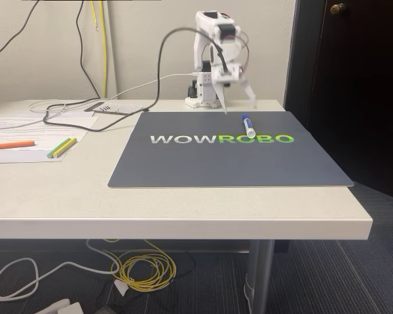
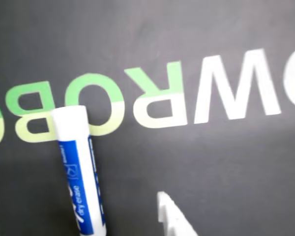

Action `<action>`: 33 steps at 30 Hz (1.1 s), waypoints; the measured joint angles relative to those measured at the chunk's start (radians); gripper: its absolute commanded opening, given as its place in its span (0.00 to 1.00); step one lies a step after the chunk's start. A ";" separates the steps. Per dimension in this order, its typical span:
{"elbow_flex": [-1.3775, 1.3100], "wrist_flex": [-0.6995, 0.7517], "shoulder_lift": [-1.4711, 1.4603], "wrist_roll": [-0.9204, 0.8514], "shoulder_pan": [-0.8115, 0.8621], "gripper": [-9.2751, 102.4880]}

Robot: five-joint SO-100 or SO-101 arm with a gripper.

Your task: Pick up the blue marker.

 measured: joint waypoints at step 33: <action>-0.002 -0.164 -0.173 -0.160 -0.014 0.32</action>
